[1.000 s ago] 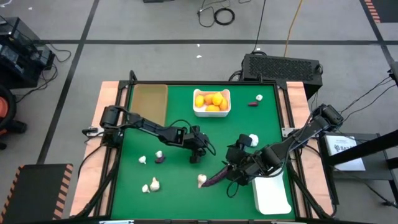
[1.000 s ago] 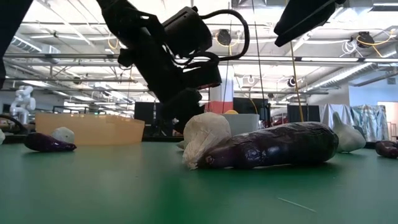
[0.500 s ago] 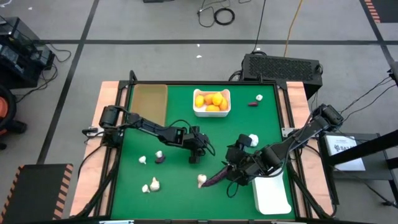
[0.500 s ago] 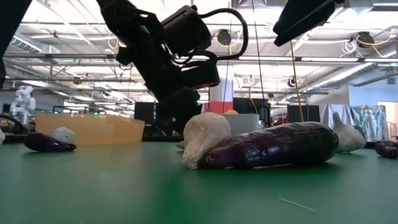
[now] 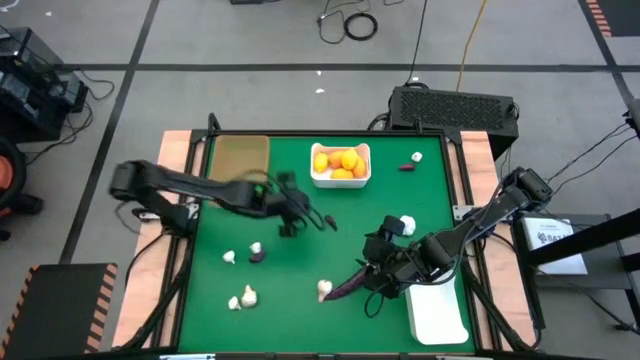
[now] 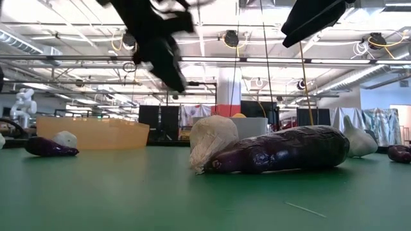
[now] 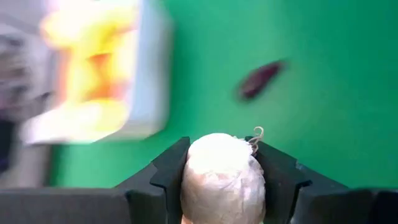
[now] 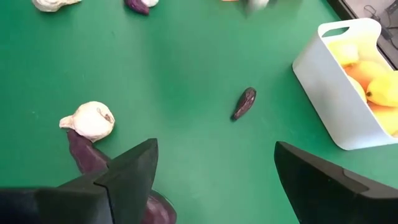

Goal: Sort produce into baskets
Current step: Put the garlic into the orange bin

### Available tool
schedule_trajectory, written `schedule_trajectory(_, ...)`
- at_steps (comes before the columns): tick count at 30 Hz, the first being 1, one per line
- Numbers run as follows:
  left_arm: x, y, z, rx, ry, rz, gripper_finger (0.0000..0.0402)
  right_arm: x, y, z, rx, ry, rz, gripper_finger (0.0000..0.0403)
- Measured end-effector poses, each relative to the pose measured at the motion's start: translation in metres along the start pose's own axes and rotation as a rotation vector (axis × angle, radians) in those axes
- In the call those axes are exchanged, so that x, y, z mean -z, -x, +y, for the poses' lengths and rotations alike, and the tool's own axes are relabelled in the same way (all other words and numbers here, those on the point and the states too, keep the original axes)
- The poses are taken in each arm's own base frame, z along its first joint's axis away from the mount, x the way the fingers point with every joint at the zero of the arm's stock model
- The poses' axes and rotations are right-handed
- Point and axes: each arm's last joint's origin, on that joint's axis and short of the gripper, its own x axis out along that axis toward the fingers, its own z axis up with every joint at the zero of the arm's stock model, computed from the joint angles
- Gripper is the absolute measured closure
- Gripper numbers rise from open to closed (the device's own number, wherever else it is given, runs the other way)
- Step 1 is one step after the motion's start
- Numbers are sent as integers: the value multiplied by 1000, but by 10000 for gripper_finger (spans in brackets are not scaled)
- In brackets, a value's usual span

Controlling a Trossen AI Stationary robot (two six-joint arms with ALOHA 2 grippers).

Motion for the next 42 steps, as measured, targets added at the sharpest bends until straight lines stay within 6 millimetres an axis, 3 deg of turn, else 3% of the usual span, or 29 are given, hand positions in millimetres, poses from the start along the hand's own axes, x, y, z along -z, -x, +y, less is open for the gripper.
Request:
schedule_trajectory(6,39,59,61,-148,163,46,249,2,2,2,-8,-18,0,90)
schedule_trajectory(11,80,84,91,-255,399,45,249,4,6,6,-25,-8,-4,90)
schedule_trajectory(19,134,68,104,-420,601,193,249,3,6,6,-18,-13,-21,90)
schedule_trajectory(24,153,52,105,-419,681,277,249,3,6,6,-11,-10,-29,90)
schedule_trajectory(32,165,39,112,-435,709,361,243,3,6,6,-10,-8,-30,90)
schedule_trajectory(42,167,35,112,-402,704,376,168,3,6,6,-10,-7,-30,90)
